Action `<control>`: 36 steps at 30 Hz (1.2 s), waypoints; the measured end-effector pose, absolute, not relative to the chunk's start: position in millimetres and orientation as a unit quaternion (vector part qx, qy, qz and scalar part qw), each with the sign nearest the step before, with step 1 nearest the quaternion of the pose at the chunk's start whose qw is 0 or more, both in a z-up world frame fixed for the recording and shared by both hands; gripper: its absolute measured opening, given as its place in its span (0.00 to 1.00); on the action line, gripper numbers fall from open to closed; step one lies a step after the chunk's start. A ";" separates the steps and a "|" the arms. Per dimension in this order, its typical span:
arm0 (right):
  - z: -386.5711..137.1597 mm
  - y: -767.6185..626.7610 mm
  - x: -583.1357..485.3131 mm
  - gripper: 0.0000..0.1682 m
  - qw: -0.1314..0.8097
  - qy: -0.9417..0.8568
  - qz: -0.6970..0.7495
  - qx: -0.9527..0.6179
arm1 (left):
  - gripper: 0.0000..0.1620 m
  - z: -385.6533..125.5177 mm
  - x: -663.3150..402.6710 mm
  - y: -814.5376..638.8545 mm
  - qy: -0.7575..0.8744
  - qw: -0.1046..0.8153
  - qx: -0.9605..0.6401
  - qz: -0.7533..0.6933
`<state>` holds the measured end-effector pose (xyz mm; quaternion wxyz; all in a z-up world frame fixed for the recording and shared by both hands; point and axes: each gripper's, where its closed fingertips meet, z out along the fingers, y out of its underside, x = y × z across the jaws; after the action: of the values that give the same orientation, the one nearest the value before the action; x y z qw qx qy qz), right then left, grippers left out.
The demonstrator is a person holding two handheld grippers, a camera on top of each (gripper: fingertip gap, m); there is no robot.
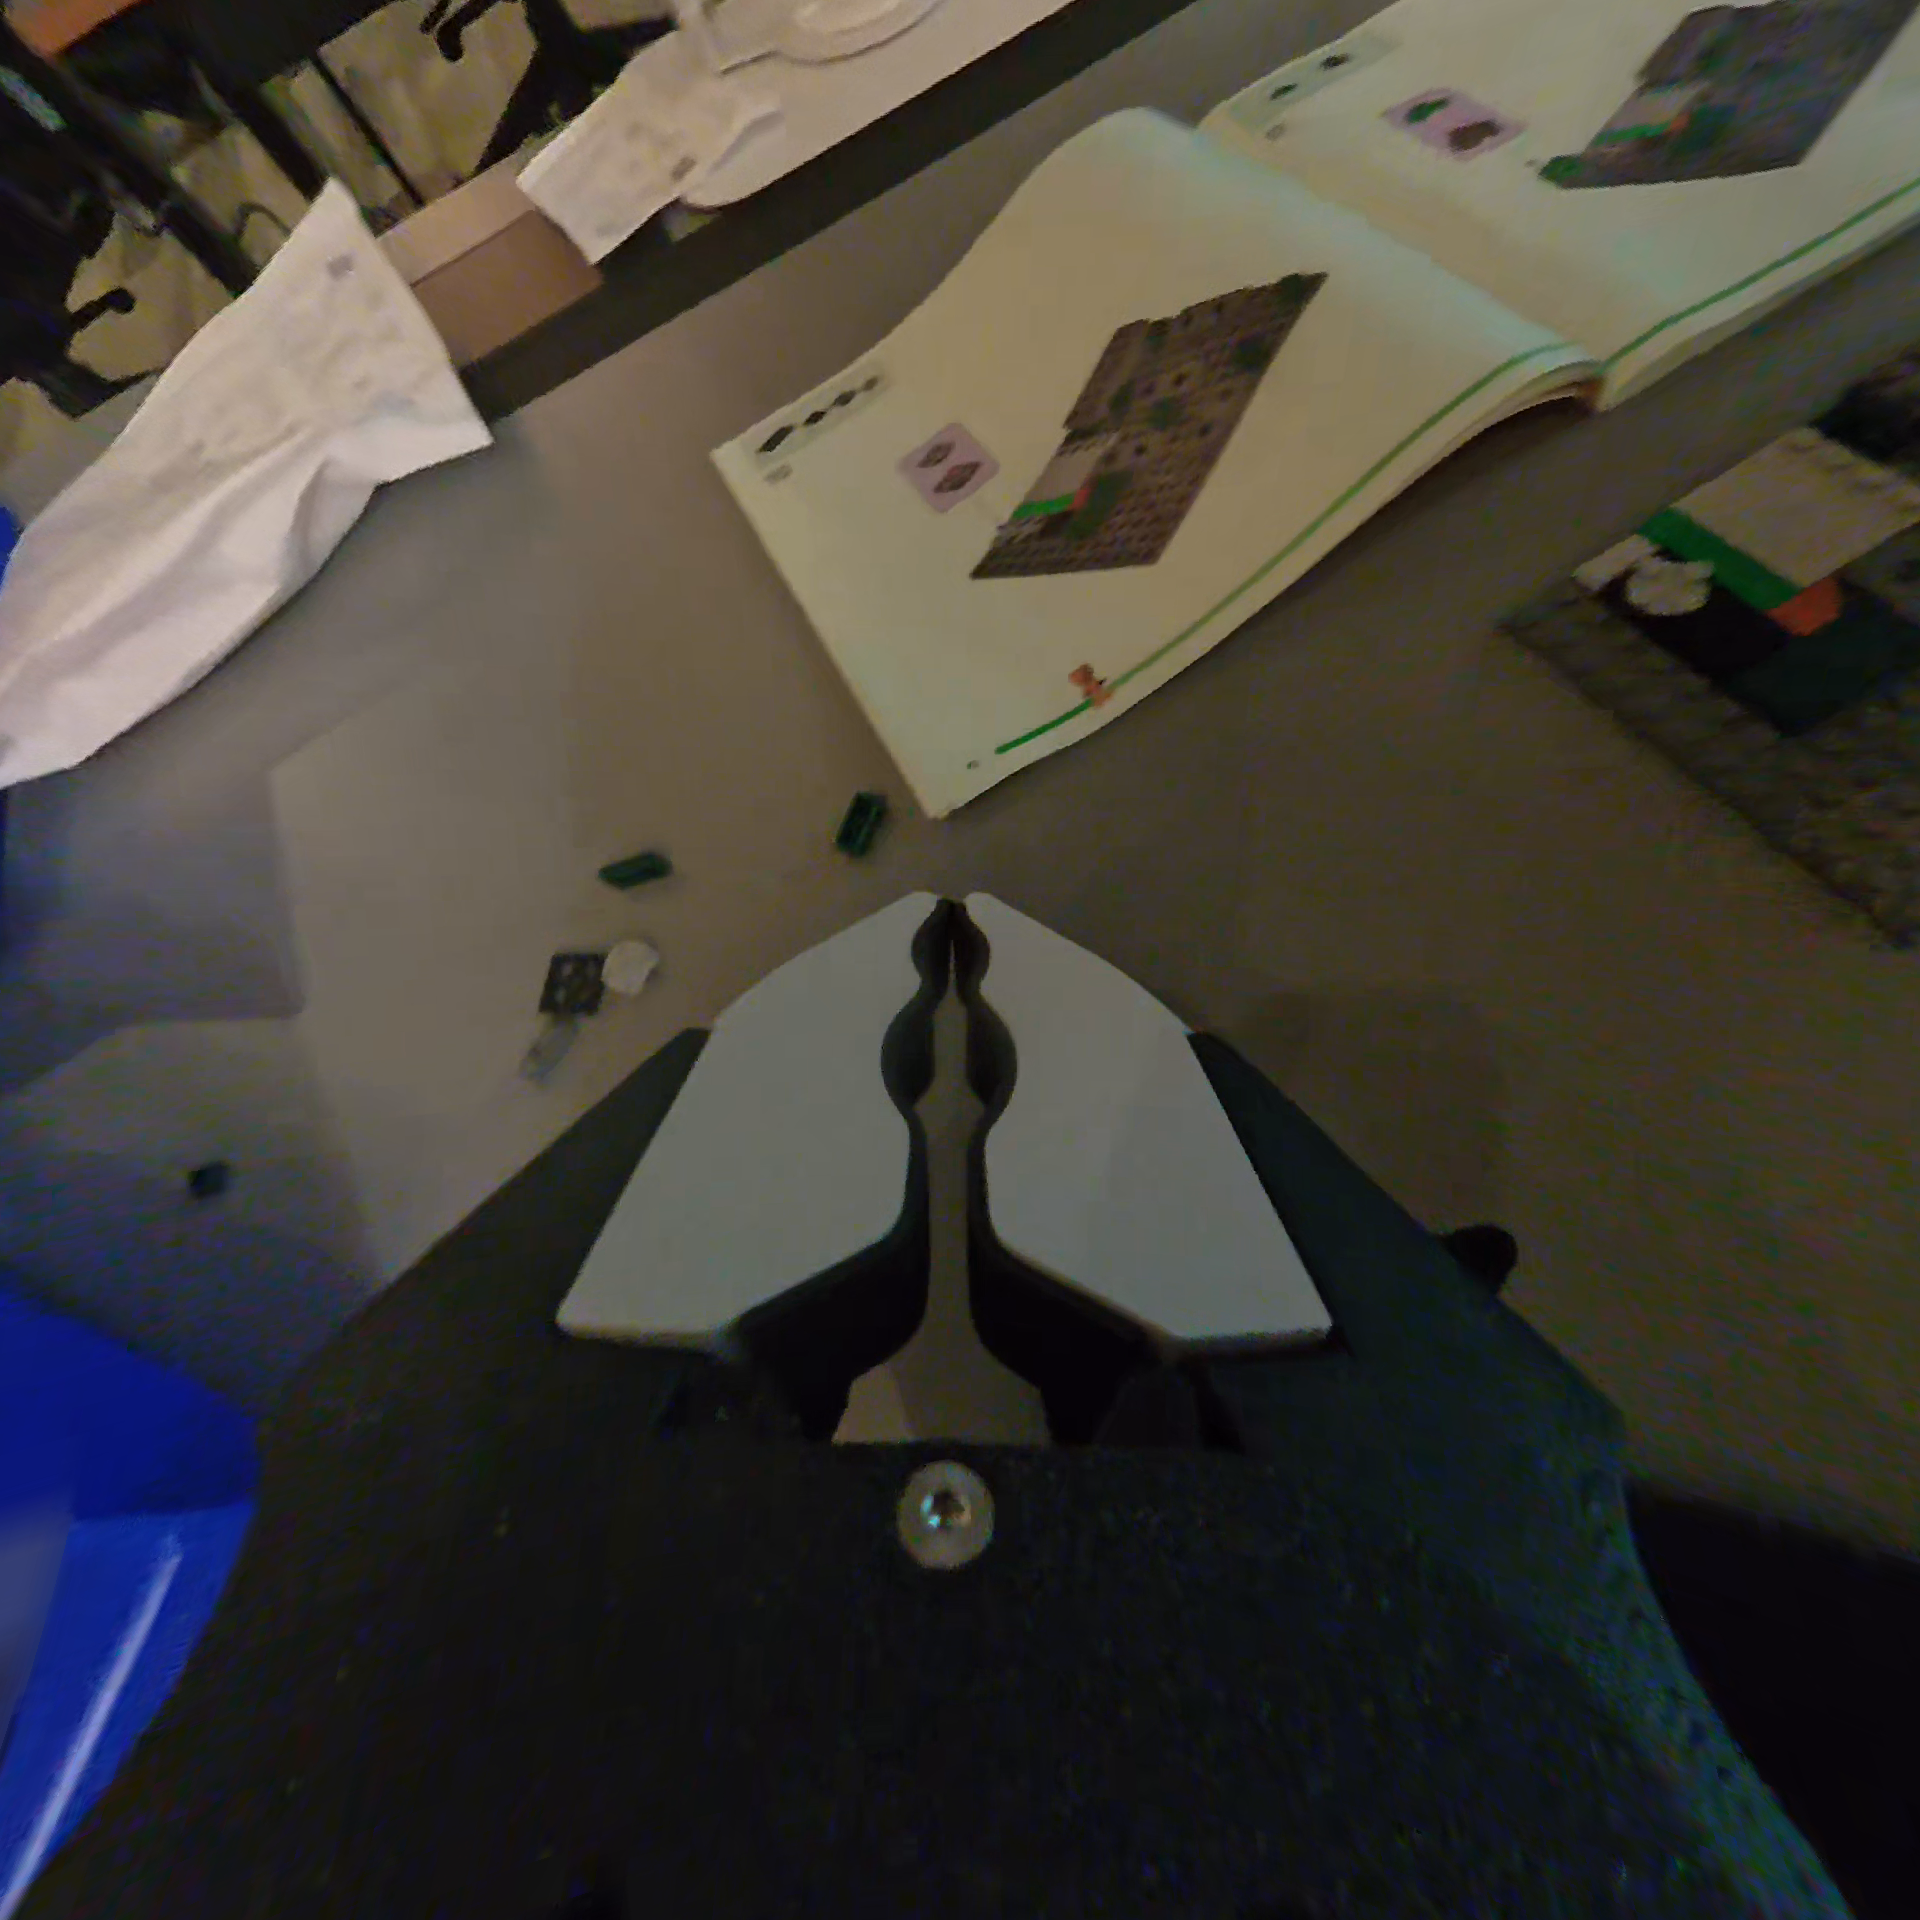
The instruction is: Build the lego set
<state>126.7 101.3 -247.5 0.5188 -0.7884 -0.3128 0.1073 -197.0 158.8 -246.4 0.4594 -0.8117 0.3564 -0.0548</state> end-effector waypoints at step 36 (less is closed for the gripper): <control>-226.8 95.8 97.1 0.00 0.532 -0.354 0.083 -0.765 | 0.03 -228.8 -264.4 154.2 0.261 0.509 -0.820 -0.017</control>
<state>97.1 95.8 -226.8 0.5316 -0.7648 -0.3545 0.0829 -264.4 154.2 -228.8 0.5089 -0.8201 0.2609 -0.0166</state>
